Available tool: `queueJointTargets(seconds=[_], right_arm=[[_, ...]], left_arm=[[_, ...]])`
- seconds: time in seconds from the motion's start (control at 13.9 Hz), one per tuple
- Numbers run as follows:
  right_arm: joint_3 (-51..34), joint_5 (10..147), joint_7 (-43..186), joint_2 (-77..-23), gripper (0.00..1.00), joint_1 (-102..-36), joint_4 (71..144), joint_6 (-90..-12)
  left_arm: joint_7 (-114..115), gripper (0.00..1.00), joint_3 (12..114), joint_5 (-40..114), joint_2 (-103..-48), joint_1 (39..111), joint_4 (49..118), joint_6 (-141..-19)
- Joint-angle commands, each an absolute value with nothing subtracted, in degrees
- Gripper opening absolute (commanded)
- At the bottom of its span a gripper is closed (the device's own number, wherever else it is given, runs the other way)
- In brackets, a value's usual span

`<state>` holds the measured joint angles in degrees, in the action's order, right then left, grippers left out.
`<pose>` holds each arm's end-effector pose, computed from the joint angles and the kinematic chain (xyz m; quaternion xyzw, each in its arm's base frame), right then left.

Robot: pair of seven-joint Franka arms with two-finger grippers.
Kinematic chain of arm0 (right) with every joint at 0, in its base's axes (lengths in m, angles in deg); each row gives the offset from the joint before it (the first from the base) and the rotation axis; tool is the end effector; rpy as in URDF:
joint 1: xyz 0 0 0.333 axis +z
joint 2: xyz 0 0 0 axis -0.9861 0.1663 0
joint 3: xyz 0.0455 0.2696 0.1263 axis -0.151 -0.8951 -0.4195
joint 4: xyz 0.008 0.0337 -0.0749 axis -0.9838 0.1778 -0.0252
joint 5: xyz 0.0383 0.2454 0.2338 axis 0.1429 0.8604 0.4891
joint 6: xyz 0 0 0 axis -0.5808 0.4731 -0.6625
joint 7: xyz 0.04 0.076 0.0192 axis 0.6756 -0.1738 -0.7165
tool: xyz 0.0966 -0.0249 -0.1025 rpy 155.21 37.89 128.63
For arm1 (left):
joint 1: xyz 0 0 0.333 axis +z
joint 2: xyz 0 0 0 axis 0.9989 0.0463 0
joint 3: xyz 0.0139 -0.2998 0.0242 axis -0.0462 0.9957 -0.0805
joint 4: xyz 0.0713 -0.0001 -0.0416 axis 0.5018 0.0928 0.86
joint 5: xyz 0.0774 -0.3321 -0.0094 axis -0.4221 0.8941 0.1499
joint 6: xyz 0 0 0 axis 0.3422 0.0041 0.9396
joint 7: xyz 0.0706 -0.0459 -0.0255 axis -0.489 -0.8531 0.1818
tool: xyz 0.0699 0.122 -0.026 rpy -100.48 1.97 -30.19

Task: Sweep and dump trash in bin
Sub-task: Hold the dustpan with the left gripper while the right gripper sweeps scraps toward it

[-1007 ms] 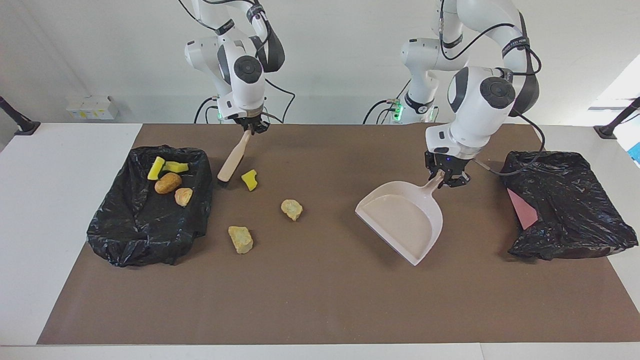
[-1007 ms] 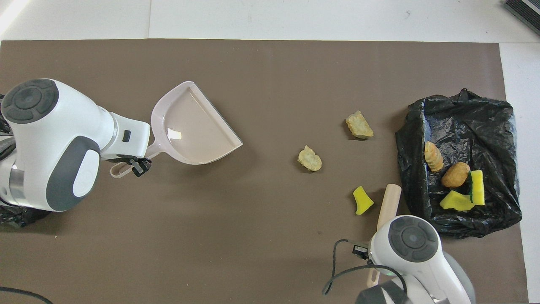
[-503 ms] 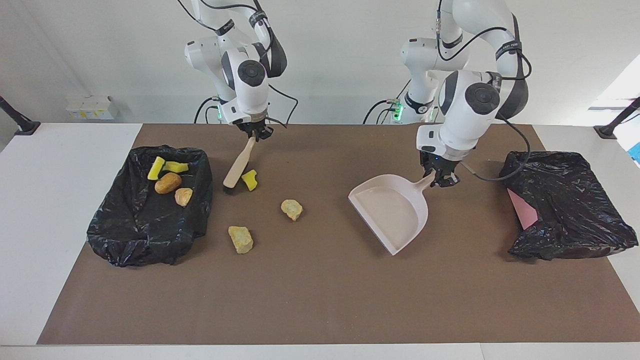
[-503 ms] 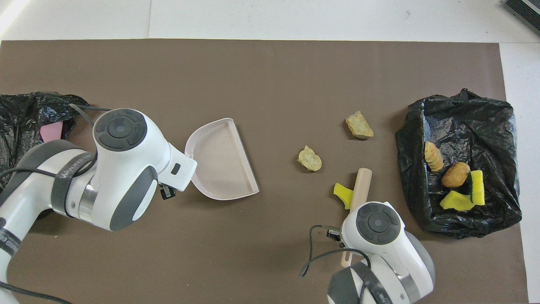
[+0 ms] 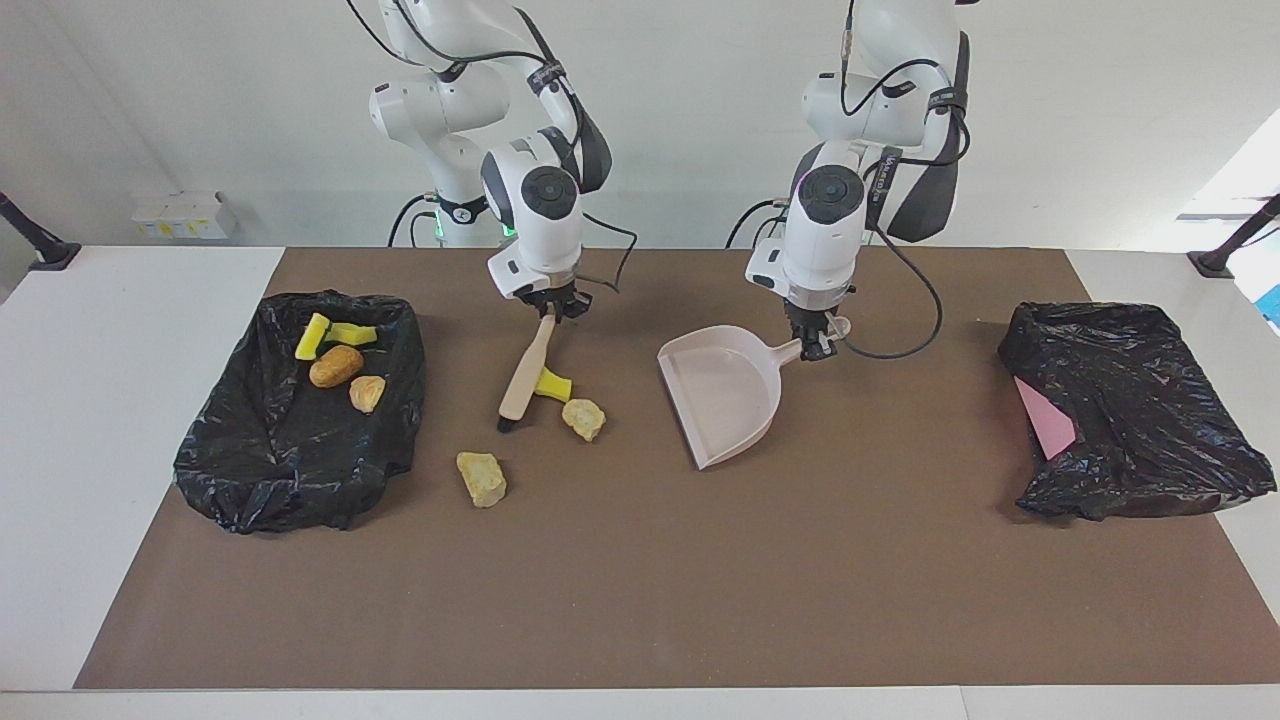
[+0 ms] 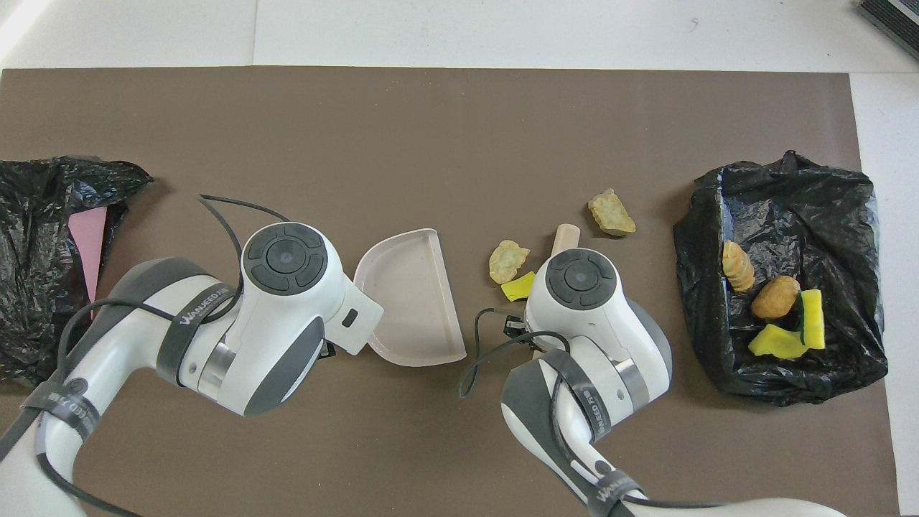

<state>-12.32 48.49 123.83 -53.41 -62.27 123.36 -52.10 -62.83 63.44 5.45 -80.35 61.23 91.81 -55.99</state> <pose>0.4399 0.2432 0.3010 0.9851 -0.1331 -0.0997 0.0432 0.4351 -0.2388 0.3602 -0.7603 0.6435 0.0834 0.0304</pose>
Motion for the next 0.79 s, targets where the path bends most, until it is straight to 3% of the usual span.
queueJointTargets(seconds=[0.0,0.36,0.72], right_arm=[[-12.4,48.2,115.7,-49.6,0.00,-62.9,120.1,-52.9],[-12.6,49.3,103.0,-49.9,0.00,-62.3,120.8,-53.4],[-20.4,54.0,102.8,-51.0,0.00,-61.4,120.0,-51.0]], left_arm=[[-61.7,0.00,62.6,4.9,-81.1,60.1,94.2,-59.0],[-58.5,0.00,62.7,4.9,-82.6,60.0,98.8,-65.1],[-56.6,0.00,62.7,5.3,-83.0,60.1,99.6,-66.5]])
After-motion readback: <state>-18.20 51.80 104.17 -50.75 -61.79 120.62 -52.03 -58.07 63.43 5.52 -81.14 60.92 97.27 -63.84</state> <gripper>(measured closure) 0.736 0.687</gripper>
